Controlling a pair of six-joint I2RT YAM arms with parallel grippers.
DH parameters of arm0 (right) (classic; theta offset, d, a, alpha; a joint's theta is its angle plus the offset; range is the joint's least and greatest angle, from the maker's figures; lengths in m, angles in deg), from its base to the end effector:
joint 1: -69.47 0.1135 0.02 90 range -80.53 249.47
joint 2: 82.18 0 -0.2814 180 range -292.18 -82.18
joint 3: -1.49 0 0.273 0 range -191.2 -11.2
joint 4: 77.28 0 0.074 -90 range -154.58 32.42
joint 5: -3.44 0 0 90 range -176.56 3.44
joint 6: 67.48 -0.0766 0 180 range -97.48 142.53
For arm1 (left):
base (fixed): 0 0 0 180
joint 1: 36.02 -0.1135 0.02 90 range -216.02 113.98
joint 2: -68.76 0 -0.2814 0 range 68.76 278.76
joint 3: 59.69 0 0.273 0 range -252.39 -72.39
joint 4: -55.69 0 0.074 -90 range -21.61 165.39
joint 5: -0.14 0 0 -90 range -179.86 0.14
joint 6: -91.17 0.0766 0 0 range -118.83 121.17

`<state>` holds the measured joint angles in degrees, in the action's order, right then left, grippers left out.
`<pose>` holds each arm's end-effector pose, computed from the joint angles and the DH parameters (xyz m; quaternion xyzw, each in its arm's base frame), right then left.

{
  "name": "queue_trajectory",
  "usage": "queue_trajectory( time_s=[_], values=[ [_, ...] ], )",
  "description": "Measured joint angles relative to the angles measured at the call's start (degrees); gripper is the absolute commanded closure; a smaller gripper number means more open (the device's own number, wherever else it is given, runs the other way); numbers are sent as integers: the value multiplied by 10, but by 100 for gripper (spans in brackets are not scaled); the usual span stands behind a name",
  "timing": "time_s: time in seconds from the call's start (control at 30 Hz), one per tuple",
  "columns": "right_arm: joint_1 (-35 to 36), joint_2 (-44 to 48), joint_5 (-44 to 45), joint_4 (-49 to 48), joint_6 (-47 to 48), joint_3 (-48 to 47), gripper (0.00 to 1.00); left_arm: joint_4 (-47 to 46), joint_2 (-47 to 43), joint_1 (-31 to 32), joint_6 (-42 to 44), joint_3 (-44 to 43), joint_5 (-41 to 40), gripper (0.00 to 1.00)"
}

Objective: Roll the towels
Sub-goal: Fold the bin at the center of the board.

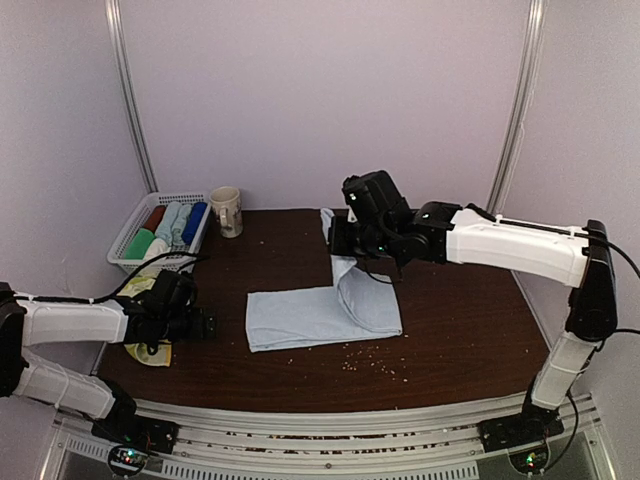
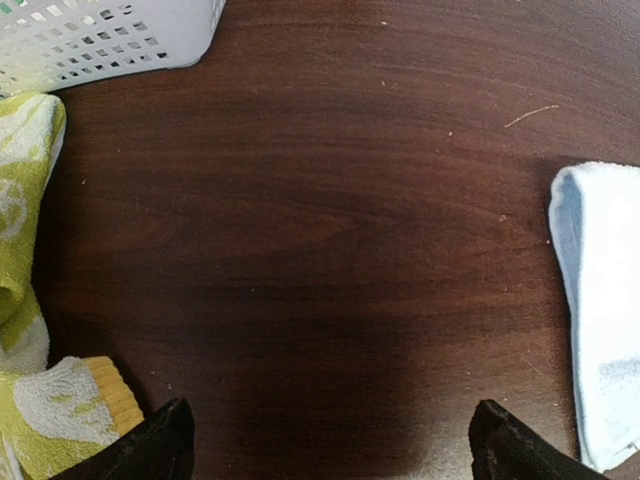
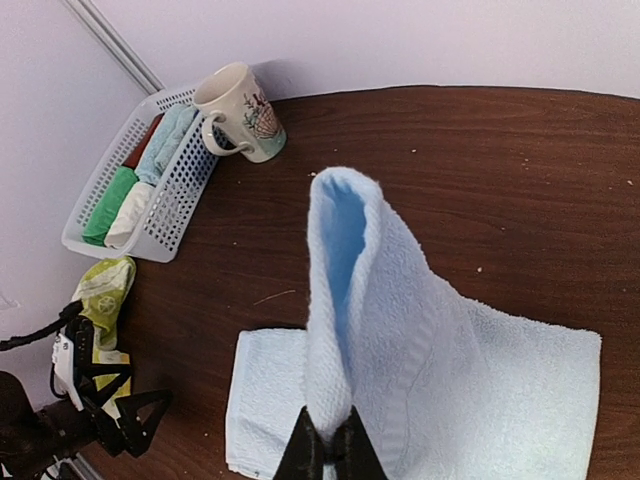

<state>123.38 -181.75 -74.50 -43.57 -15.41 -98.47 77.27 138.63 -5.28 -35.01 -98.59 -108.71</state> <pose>0.2864 0.3657 0.3110 -0.0723 0.8737 0.2748 0.3948 0.2244 -0.1046 0.1209 -0.0968 0.9307 -0.0452 0.3497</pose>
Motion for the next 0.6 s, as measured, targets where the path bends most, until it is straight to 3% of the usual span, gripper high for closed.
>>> queue_trajectory(
  time_s=[0.23, 0.6],
  values=[
    [33, -90, 0, -2, 0, -78, 100, -3, 0, 0, 0, 7, 0, 2],
    [49, -193, -10, -16, -11, -97, 100, -16, 2, 0, -2, 14, 0, 2]
  ],
)
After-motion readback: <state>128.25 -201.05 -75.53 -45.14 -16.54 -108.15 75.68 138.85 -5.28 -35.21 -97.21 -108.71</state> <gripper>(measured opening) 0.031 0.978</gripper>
